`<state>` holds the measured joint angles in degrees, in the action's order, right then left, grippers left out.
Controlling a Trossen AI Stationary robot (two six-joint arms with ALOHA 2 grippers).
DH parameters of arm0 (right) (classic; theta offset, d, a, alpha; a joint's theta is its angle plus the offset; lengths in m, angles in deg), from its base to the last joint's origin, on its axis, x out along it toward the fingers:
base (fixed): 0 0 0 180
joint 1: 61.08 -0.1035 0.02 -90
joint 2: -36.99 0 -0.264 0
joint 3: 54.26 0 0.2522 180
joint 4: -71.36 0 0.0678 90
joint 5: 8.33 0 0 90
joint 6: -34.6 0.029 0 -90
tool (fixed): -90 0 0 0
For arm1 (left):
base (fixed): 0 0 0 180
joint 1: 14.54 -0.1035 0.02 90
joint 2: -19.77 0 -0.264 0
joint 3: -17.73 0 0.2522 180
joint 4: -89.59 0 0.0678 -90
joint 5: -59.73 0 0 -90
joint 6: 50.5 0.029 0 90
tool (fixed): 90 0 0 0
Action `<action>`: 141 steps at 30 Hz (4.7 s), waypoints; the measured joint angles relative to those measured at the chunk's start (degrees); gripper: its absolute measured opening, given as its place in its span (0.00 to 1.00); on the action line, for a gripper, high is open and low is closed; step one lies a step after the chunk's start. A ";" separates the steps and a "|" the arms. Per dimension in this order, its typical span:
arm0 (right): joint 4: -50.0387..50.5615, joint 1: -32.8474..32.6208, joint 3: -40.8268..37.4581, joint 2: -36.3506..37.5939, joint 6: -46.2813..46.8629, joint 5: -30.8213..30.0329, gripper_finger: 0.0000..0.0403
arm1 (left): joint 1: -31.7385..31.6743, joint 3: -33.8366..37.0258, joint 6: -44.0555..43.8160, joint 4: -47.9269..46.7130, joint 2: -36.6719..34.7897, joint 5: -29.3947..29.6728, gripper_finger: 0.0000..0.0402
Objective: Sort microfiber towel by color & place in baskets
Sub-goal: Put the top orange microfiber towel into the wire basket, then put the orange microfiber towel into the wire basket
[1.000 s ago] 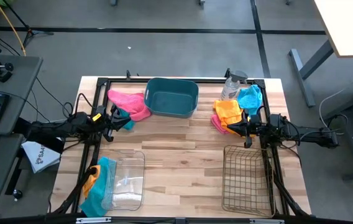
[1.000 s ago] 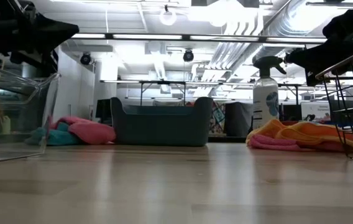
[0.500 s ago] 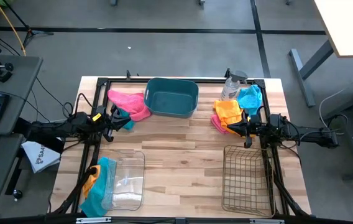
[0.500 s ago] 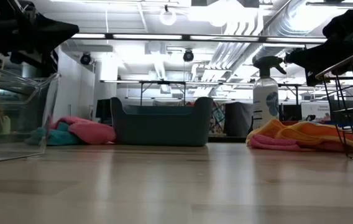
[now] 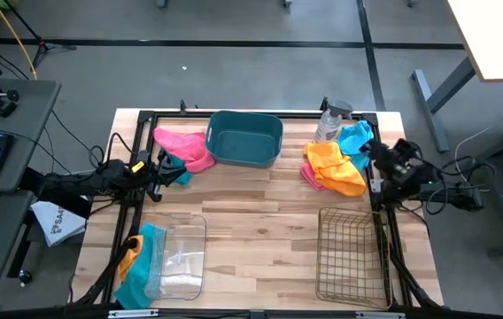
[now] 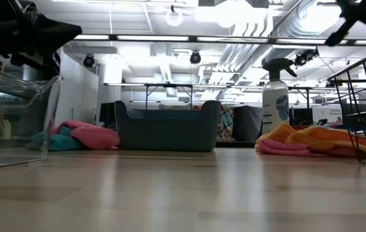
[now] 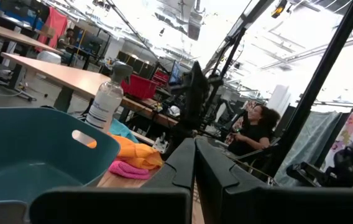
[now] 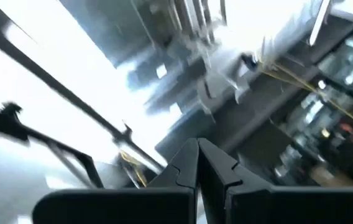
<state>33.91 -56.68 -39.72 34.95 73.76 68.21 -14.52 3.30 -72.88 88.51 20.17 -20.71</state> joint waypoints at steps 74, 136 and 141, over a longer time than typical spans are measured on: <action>122.81 -8.02 90.48 -60.83 -4.39 17.91 0.00 | 0.00 0.01 0.00 0.00 0.01 0.00 0.00; 81.20 -41.80 46.63 -62.07 44.45 45.05 0.37 | 0.00 0.00 0.00 0.00 0.02 0.01 0.00; 83.94 -39.75 49.58 -62.07 40.35 49.40 0.54 | -0.02 -0.02 0.00 0.00 0.00 0.00 0.00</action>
<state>117.85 -96.43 9.86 -27.12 114.11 117.61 -14.53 3.28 -72.88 88.51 20.17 -20.71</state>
